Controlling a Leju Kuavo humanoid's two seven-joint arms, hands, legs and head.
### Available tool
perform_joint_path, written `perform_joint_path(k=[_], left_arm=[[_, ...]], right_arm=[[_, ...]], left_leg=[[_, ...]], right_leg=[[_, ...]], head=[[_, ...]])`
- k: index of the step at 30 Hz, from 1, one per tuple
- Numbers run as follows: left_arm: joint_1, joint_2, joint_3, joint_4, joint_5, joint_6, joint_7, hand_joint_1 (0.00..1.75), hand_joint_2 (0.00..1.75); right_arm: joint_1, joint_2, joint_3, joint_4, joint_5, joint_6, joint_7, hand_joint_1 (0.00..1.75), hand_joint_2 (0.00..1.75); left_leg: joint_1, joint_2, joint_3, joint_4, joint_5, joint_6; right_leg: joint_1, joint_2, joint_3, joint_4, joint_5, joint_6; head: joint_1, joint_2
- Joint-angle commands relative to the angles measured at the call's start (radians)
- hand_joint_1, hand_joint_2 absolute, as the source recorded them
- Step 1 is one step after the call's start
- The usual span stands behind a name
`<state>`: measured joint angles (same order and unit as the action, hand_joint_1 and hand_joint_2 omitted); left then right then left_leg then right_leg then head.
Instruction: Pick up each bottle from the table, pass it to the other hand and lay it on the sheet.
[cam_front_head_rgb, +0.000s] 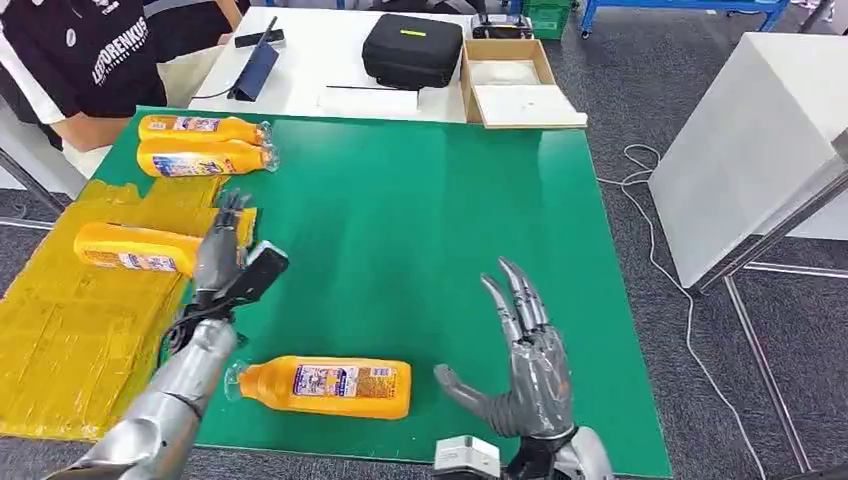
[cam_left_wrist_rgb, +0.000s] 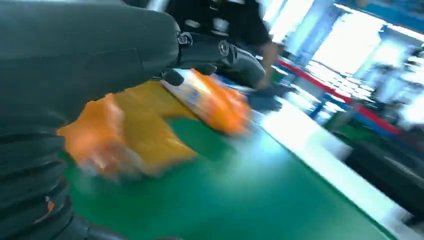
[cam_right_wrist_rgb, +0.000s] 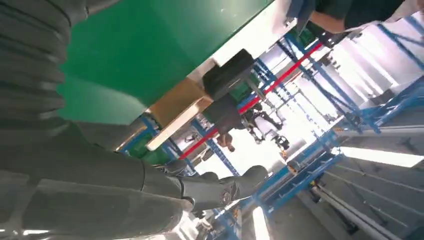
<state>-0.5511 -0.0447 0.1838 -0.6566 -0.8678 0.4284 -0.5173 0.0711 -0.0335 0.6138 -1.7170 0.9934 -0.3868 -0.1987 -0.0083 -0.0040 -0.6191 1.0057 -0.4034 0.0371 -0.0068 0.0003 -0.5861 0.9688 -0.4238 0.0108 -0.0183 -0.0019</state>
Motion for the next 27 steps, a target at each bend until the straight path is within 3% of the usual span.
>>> perform_joint_path(k=[1, 3, 8, 15, 19, 22, 27], left_arm=[[0.058, -0.098, -0.222, -0.228, 0.135, -0.090, -0.016, 0.00, 1.75], [0.078, -0.100, -0.281, -0.275, 0.173, -0.078, 0.003, 0.00, 1.75], [0.059, -0.110, -0.240, -0.215, 0.434, -0.213, -0.058, 0.00, 1.75], [0.101, -0.120, -0.285, -0.305, 0.512, -0.191, -0.086, 0.00, 1.75], [0.112, -0.099, -0.278, -0.357, 0.595, -0.145, -0.096, 0.00, 1.75], [0.106, -0.091, -0.276, -0.354, 0.611, -0.140, -0.098, 0.00, 1.75], [0.080, -0.067, -0.244, -0.370, 0.606, -0.062, -0.091, 0.00, 1.75]], right_arm=[[-0.115, 0.057, 0.131, 0.192, -0.029, 0.094, 0.033, 0.00, 1.75], [-0.150, 0.076, 0.163, 0.229, -0.122, 0.155, 0.022, 0.00, 1.75], [-0.235, 0.095, 0.237, 0.348, -0.298, 0.260, -0.027, 0.00, 1.75], [-0.304, 0.131, 0.298, 0.491, -0.451, 0.334, -0.033, 0.00, 1.75], [-0.357, 0.154, 0.343, 0.615, -0.491, 0.316, -0.032, 0.00, 1.75], [-0.364, 0.159, 0.350, 0.640, -0.496, 0.305, -0.031, 0.00, 1.75], [-0.377, 0.169, 0.381, 0.690, -0.392, 0.230, 0.051, 0.00, 1.75]], left_leg=[[0.001, 0.003, 0.002, 0.000, -0.001, -0.002], [0.001, 0.003, 0.002, 0.000, -0.001, -0.002], [0.001, 0.003, 0.003, 0.000, -0.001, -0.004], [0.001, 0.001, 0.003, -0.001, 0.000, -0.004], [0.002, 0.006, 0.005, -0.001, -0.001, -0.006], [0.001, 0.003, 0.002, -0.001, 0.001, -0.005], [0.001, 0.003, 0.002, -0.001, 0.001, -0.005]], right_leg=[[0.001, 0.002, 0.003, -0.001, 0.000, 0.000], [0.000, 0.002, 0.003, 0.000, -0.001, -0.001], [0.001, 0.003, 0.002, 0.000, 0.000, -0.001], [0.000, 0.000, 0.001, 0.000, 0.000, -0.001], [0.001, 0.005, 0.002, 0.001, 0.000, -0.001], [0.001, 0.002, 0.000, 0.001, 0.000, -0.001], [0.001, 0.003, 0.000, 0.002, 0.000, -0.001]], head=[[-0.001, 0.000], [-0.001, 0.000], [-0.001, 0.000], [0.000, 0.000], [-0.001, 0.000], [-0.001, 0.000], [-0.001, 0.000]])
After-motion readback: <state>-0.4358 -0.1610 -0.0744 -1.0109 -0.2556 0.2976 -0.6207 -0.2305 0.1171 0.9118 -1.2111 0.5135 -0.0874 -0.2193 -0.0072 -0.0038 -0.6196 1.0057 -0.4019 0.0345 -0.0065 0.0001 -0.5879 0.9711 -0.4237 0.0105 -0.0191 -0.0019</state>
